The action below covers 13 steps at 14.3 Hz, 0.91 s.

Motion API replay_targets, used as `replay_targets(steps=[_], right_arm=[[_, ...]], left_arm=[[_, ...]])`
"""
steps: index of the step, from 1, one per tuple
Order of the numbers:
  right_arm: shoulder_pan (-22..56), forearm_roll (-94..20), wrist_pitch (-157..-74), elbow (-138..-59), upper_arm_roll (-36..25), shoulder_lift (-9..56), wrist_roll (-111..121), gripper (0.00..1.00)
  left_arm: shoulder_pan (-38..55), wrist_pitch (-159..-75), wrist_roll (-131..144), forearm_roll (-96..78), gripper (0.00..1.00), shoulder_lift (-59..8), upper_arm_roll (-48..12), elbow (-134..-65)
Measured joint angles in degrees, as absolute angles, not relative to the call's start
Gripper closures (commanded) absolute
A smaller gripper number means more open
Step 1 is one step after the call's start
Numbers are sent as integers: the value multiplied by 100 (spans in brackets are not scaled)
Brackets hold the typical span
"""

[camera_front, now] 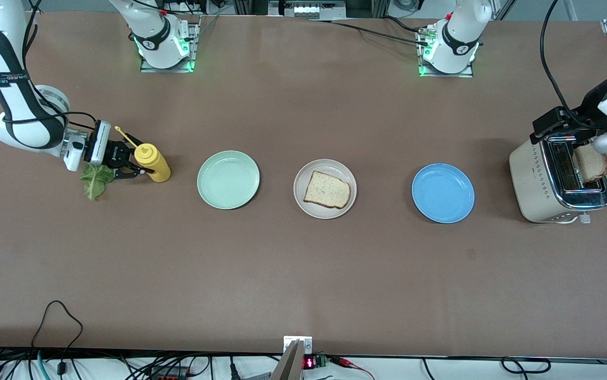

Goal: Make sandwich in beige plate with both arms
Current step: 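Set the yellow bottle down and open the right gripper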

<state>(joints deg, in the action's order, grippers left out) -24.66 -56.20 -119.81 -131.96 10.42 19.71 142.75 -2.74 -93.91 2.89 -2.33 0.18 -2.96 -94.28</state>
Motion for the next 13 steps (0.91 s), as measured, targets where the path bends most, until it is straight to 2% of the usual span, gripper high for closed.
replay_targets(steps=[2, 4, 5, 13], right_arm=[[-2469, -5620, -11985, -13196, 1042, 1977, 14275, 33], [-2497, -5620, -11985, -13196, 1043, 1978, 14275, 9], [-2528, -5620, -11981, -13191, 1043, 1976, 14276, 0], [-3070, -5427, -11745, -13144, 1043, 1955, 14475, 0]], left_arm=[[-274, -9422, 289, -233, 0, 18, -296, -9428], [-274, -9426, 289, -233, 0, 18, -298, -9429], [-274, -9428, 289, -233, 0, 18, -298, -9429], [-273, -9433, 289, -233, 0, 19, -307, -9428]])
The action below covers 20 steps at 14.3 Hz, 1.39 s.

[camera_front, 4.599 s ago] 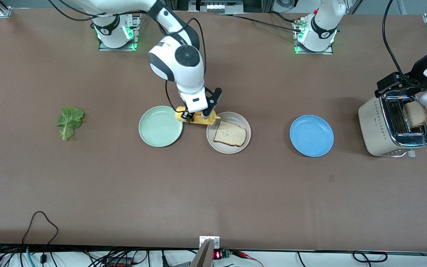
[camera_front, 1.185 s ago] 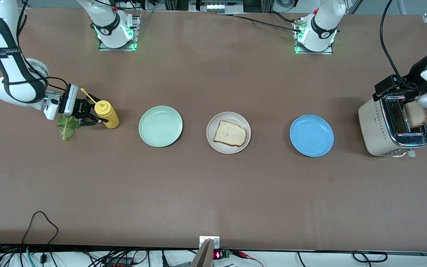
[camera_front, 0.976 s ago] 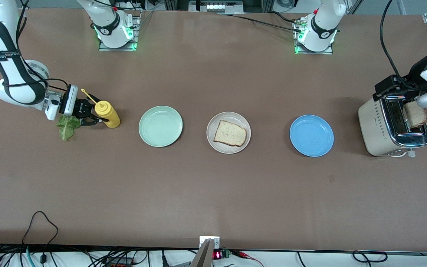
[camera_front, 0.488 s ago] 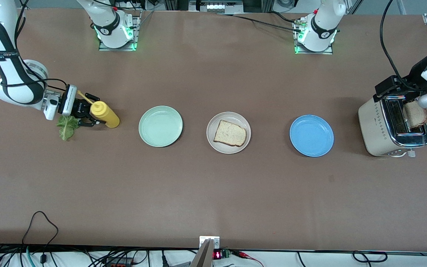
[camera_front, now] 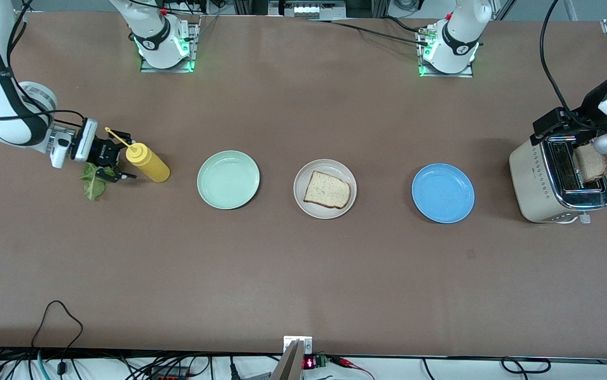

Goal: Make sandwich in beige plate with both arms
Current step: 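Set the yellow bottle down and open the right gripper, then lower the right gripper onto the lettuce leaf and grasp it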

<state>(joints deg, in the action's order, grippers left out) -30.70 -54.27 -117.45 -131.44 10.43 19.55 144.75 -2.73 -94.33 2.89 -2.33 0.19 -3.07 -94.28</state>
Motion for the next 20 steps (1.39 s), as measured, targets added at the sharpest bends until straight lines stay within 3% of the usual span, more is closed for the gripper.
replay_targets(steps=[7, 14, 20], right_arm=[[-3617, -4623, -11086, -12976, 845, 1569, 14410, 0], [-3653, -3752, -10347, -11945, 686, 897, 11997, 0], [-3522, -3075, -11363, -11856, 671, 843, 9289, 0]], left_arm=[[-274, -9433, 289, -233, 0, 18, -309, -9429], [-275, -9433, 289, -233, 0, 19, -307, -9428], [-276, -9433, 289, -233, 0, 19, -307, -9428]])
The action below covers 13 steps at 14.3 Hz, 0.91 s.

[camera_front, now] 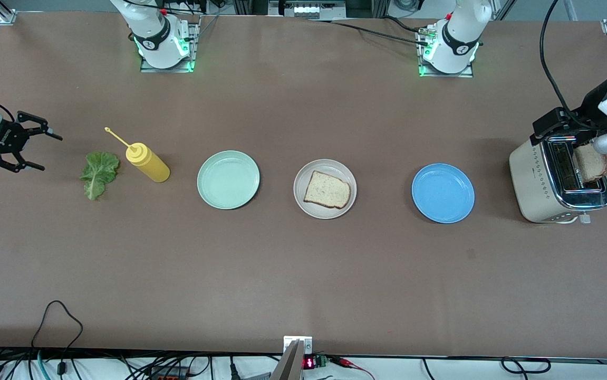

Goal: Make sandwich in beige plate with both arms
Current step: 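Lower the right gripper onto the lettuce leaf and grasp it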

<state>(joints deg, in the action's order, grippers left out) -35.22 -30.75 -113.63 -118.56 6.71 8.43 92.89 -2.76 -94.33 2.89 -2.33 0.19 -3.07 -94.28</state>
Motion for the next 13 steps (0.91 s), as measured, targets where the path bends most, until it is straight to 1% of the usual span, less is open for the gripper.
replay_targets(steps=[3, 8, 13], right_arm=[[-3244, -2496, -11956, -11861, 673, 855, 7311, 0], [-2802, -1430, -12659, -11925, 688, 1035, 4332, 0], [-2504, -306, -12959, -11970, 757, 1378, 1942, 0]], left_arm=[[-279, -9433, 289, -233, 0, 19, -300, -9428], [-303, -9430, 289, -233, 0, 19, -287, -9429], [-303, -9408, 289, -233, 0, 19, -287, -9428]])
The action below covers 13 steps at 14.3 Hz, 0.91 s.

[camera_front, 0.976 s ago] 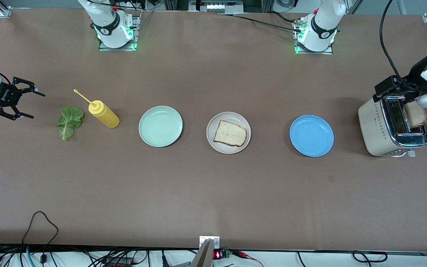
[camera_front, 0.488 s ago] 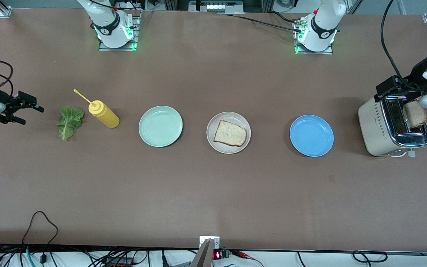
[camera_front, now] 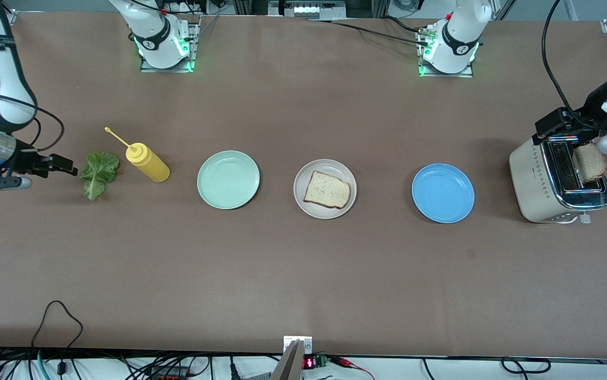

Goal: Make sandwich in beige plate with both arms
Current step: 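Lower the right gripper onto the lettuce leaf and grasp it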

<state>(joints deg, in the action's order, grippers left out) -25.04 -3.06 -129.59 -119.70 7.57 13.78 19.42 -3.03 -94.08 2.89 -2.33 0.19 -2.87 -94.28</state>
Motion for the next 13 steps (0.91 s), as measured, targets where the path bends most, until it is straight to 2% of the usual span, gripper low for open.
replay_targets(steps=[9, 10, 13], right_arm=[[-2341, 500, -14078, -12330, 794, 2180, 775, 0], [-2341, 505, -14154, -12330, 794, 2228, 774, 3], [-2347, 642, -14312, -12330, 781, 2373, 764, 37]], left_arm=[[-303, -9407, 289, -233, 0, 19, -290, -9429], [-303, -9407, 289, -233, 0, 19, -290, -9428], [-303, -9407, 289, -233, 0, 19, -291, -9428]])
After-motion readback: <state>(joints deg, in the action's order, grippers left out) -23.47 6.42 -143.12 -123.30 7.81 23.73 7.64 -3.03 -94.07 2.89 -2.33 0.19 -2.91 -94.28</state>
